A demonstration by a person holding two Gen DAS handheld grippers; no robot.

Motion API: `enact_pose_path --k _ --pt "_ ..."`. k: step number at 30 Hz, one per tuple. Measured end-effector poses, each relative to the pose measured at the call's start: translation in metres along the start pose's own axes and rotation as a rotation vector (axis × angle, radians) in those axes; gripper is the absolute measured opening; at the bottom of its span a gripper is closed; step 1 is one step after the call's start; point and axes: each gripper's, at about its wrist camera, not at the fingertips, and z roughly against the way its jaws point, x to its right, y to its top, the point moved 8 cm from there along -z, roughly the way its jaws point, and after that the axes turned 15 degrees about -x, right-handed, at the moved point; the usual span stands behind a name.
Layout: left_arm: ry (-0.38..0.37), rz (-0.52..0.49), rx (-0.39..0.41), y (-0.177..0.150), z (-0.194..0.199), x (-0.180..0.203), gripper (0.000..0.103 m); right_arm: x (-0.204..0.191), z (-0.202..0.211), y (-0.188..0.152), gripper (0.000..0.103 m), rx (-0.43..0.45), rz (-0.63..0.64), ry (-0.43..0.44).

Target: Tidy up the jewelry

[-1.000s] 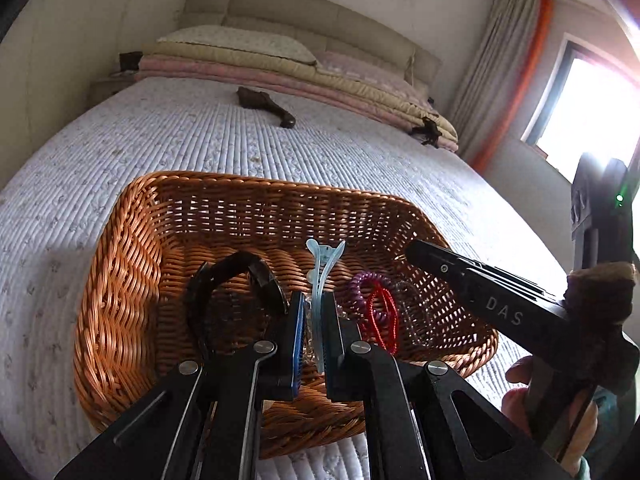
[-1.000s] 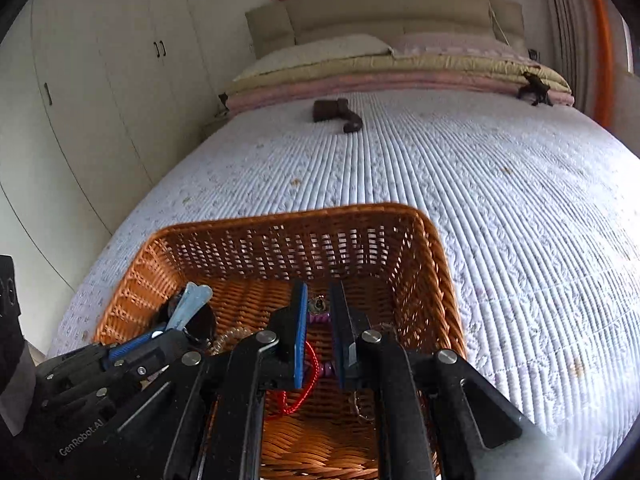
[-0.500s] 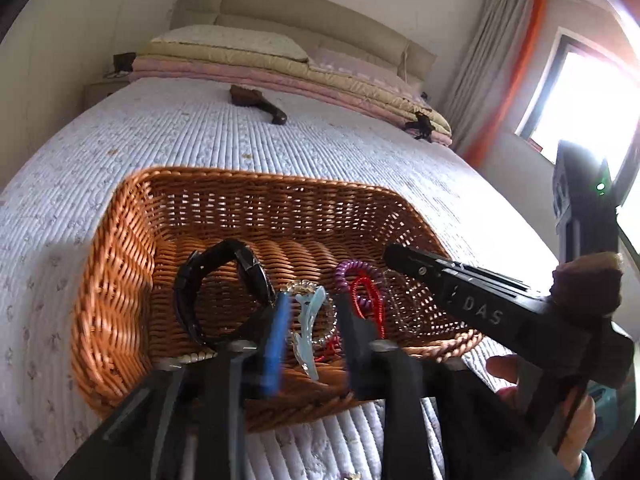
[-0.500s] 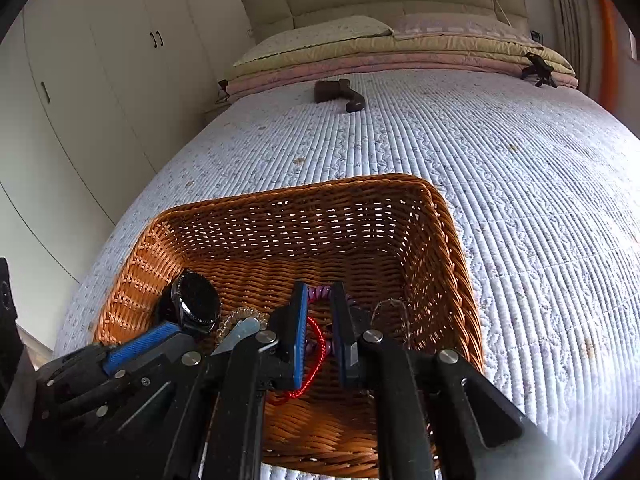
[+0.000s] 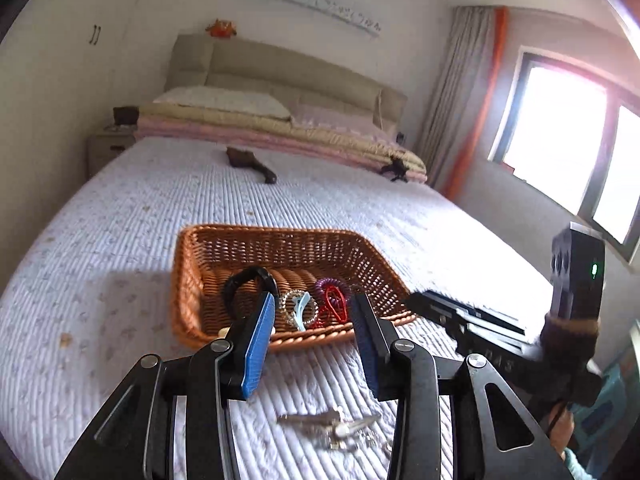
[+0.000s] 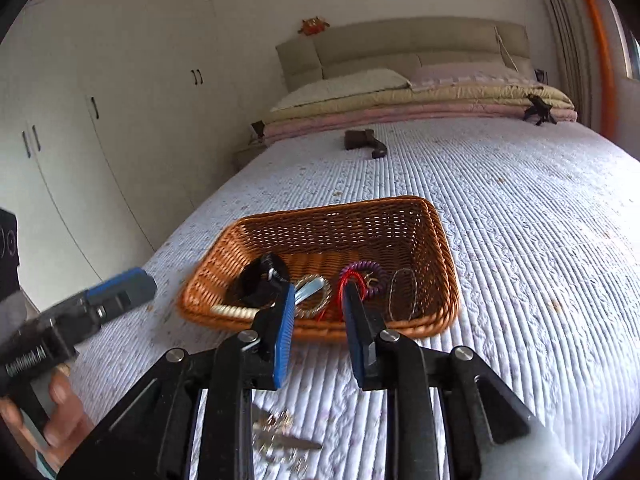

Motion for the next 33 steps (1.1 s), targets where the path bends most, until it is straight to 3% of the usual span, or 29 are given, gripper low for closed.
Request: enact_pose_path --k 6,11,20,29,33 --pt "-0.037 -0.026 -0.011 -0.029 0.019 -0.003 0.041 -0.019 0.009 -0.033 0.027 -0.013 0.064 -0.007" --pt "-0.028 -0.037 -0.132 -0.061 -0.013 -0.012 0.041 -0.018 -0.011 -0.054 0.027 -0.083 0.074 0.019" --pt "-0.021 -0.035 -0.308 -0.088 -0.067 -0.023 0.041 -0.004 -0.049 -0.076 0.027 -0.229 0.102 0.102" --pt "-0.032 0.016 -0.333 -0.090 -0.082 -0.032 0.041 -0.008 -0.084 -0.088 0.027 -0.383 0.086 0.233" --pt "-0.026 0.014 -0.338 -0.089 -0.085 -0.034 0.041 -0.013 -0.081 -0.095 0.027 -0.411 0.102 0.292"
